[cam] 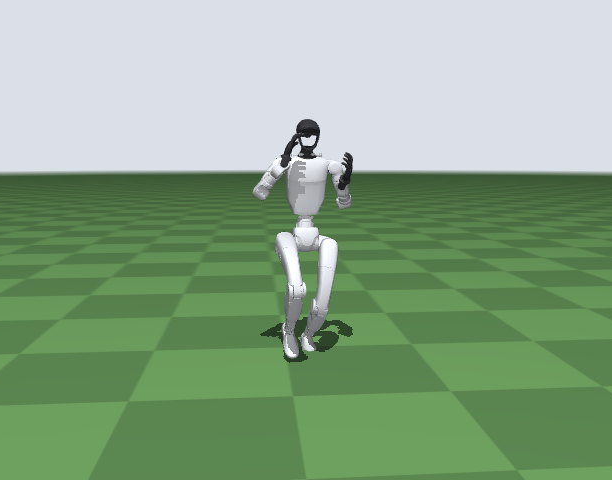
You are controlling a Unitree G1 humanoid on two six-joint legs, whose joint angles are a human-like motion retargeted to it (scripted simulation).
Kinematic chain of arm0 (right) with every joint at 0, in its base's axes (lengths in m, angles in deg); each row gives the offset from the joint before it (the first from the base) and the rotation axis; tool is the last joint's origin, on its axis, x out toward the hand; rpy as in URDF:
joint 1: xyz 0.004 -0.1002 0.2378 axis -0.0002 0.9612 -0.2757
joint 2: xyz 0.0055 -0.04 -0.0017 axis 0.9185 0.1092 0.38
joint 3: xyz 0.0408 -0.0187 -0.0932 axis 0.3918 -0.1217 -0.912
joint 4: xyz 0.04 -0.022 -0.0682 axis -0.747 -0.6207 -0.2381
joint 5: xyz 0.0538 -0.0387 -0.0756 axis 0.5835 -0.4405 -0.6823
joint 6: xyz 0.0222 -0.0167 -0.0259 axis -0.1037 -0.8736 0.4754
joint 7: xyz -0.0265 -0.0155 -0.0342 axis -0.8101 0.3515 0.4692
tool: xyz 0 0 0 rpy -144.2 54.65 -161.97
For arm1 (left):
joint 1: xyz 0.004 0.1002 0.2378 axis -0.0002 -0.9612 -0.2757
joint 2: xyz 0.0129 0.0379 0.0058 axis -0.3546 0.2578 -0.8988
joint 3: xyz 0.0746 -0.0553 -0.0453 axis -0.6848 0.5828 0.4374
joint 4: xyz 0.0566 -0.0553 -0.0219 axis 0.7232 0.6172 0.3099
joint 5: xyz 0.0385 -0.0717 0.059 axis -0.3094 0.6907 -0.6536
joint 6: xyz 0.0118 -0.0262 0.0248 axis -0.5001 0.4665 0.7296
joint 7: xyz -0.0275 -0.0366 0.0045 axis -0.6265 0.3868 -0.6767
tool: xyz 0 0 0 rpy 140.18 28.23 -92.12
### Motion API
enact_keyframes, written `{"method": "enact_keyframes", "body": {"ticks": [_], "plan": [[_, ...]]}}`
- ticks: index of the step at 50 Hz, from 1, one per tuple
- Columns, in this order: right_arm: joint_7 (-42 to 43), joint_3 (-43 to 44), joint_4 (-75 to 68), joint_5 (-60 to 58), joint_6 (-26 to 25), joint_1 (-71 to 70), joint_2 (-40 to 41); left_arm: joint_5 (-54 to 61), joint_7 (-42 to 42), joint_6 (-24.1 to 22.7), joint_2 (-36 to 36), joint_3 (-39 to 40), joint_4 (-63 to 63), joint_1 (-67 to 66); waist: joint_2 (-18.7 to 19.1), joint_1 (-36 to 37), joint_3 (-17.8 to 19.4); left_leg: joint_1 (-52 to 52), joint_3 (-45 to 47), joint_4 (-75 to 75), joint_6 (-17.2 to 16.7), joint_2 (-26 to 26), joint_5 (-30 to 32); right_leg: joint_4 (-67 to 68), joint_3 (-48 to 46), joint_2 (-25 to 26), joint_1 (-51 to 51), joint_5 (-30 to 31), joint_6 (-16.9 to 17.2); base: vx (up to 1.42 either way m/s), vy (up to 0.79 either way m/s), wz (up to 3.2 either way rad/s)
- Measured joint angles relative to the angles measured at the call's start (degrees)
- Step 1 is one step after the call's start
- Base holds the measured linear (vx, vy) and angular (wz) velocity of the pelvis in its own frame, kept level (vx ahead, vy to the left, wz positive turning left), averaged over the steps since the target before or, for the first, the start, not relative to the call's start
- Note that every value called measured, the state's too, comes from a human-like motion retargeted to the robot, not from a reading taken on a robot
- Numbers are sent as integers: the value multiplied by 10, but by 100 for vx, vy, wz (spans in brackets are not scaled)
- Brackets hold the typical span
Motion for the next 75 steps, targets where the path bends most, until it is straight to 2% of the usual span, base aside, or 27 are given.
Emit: {"method": "enact_keyframes", "body": {"ticks": [2, 4, 6, 8, 10, 12, 14, 15, 16, 18, 20, 28, 30, 33, 35, 37, 38, 40, 45, 47, 50, 55, 58, 62, 64, 69, 75], "plan": [[28, 2, -14, -6, -2, -33, -3, -3, 18, -11, -20, 4, -3, 56, -2, -16, -18, -22, 18, -19, -9, 8, 42, 9, -5, -27, 6, -23, -19, 10, -1, 17], [47, 5, -27, 0, 3, -39, -1, -11, 36, -23, -31, 5, 4, 89, -7, -33, -37, -43, 38, -29, -32, 20, 109, -25, -8, -45, 30, -45, -34, 10, -4, 22], [57, 9, -31, 16, 11, -24, 4, -22, 46, -31, -33, 3, 17, 98, -9, -42, -50, -69, 44, -7, -64, 36, 187, -92, -11, -43, 65, -59, -44, 7, -8, 8], [58, 13, -27, 35, 17, -2, 6, -29, 42, -31, -29, -2, 32, 91, -9, -41, -57, -100, 47, 55, -85, 63, 236, -174, -16, -29, 106, -73, -53, 3, -9, -10], [55, 19, -18, 47, 19, 18, 4, -33, 30, -27, -25, -4, 38, 76, -4, -29, -60, -126, 46, 143, -90, 92, 254, -239, -18, -10, 140, -114, -71, -1, -8, -31], [49, 28, -6, 42, 18, 32, -4, -43, 21, -26, -26, 2, 37, 52, 0, -15, -59, -139, 42, 219, -88, 115, 252, -265, -17, 6, 155, -185, -100, -5, -6, -44], [42, 36, 4, 31, 14, 39, -10, -52, 20, -28, -27, 10, 39, 21, 7, -3, -54, -140, 32, 252, -89, 116, 252, -273, -11, 21, 153, -206, -111, -10, -3, -43], [39, 38, 9, 22, 11, 43, -9, -59, 21, -28, -26, 14, 43, 2, 10, 2, -52, -139, 27, 251, -89, 110, 257, -277, -9, 25, 148, -195, -110, -13, 0, -39], [35, 34, 14, 18, 10, 53, -5, -66, 24, -26, -22, 13, 51, -25, 12, 6, -52, -130, 23, 226, -94, 96, 267, -282, -2, 28, 141, -155, -96, -15, 2, -36], [26, 19, 20, 12, 9, 68, 2, -79, 33, -20, -13, 8, 68, -79, 15, 12, -51, -111, 12, 165, -104, 63, 282, -285, 19, 39, 119, -40, -52, -19, 4, -30], [20, 6, 22, 8, 11, 75, 6, -88, 49, -7, -8, 4, 84, -121, 14, 15, -49, -92, 3, 104, -104, 36, 276, -269, 41, 54, 90, 20, -17, -23, 4, -12], [5, 1, -5, -14, -9, 45, 26, -131, 105, 31, 19, 14, 110, -137, 1, 13, -26, -34, -17, 8, -9, -22, 66, -170, 75, 63, -7, 53, 9, -34, 5, 15], [1, -3, -12, -18, -10, 43, 37, -136, 107, 32, 28, 6, 102, -124, 2, 15, -18, -41, -18, 18, 6, -26, 41, -185, 74, 58, -8, 74, 4, -43, 6, 5], [-3, -16, -18, -15, -10, 46, 51, -130, 97, 22, 37, -12, 89, -111, 8, 22, -15, -63, -12, 33, 16, -19, 41, -244, 66, 55, -3, 136, -1, -41, 6, -11], [-8, -24, -17, -6, -7, 50, 53, -114, 82, 19, 38, -22, 81, -109, 13, 27, -20, -85, -10, 33, 15, -7, 49, -301, 68, 68, -3, 162, 13, -37, 3, -19], [-13, -31, -15, 7, -4, 54, 46, -92, 66, 16, 33, -26, 71, -110, 18, 29, -27, -115, -10, 30, 11, 6, 59, -351, 83, 90, -9, 100, 31, -31, 2, -16], [-14, -33, -14, 14, -1, 56, 40, -81, 59, 15, 30, -26, 64, -112, 19, 29, -30, -130, -7, 29, 9, 10, 64, -355, 81, 89, -14, 74, 26, -28, 2, -25], [-16, -37, -9, 25, 4, 64, 30, -64, 50, 12, 24, -20, 47, -121, 20, 31, -33, -159, 2, 35, 7, 19, 69, -315, 67, 79, -26, 15, 3, -26, 1, -32], [-21, -8, -6, 63, 12, 81, 17, -19, 32, 3, 5, 26, -12, -122, 15, 30, -52, -228, 27, 35, 14, 29, 76, -28, 20, 5, -32, -112, -76, -25, -1, -27], [-34, 21, -9, 93, 17, 93, 20, 10, 13, 1, -3, 52, -34, -107, 0, 28, -71, -254, 40, -1, 12, 15, 109, 64, 23, -36, -2, -134, -93, -27, -4, -14], [-67, 58, -2, 147, 29, 133, 34, 49, -21, -6, -4, 79, -52, -91, -31, 23, -102, -277, 61, -74, 2, -7, 172, 91, 28, -90, 95, -125, -88, -28, -7, -11], [-133, 100, 9, 251, 46, 215, 47, 125, -84, -27, -1, 124, -73, -69, -88, 22, -129, -303, 114, -152, -16, -14, 240, -112, 21, -148, 270, -109, -37, -35, -15, -59], [-156, 119, -4, 302, 54, 269, 57, 143, -107, -48, -5, 171, -86, -46, -94, 22, -131, -350, 141, -100, -26, 33, 230, -251, 13, -139, 321, -179, -27, -47, -20, -125], [-159, 143, -53, 335, 61, 343, 73, 133, -92, -82, -20, 243, -86, 9, -76, 11, -114, -424, 150, 3, -44, 136, 210, -369, 2, -97, 329, -323, -62, -54, -23, -154], [-152, 148, -89, 330, 60, 379, 75, 104, -58, -95, -33, 271, -76, 46, -60, 1, -101, -453, 141, 41, -63, 189, 227, -401, 9, -64, 318, -353, -78, -56, -26, -146], [-138, 133, -171, 297, 47, 442, 68, 8, 41, -93, -82, 284, -36, 135, -16, -29, -82, -477, 100, 69, -78, 259, 213, -447, 31, 0, 280, -346, -94, -49, -25, -117], [-105, 129, -191, 265, 48, 416, 67, -34, 81, -64, -109, 257, 20, 174, 15, -32, -82, -461, 54, 70, -85, 287, 206, -487, 44, 49, 253, -305, -94, -28, -18, -70]]}}
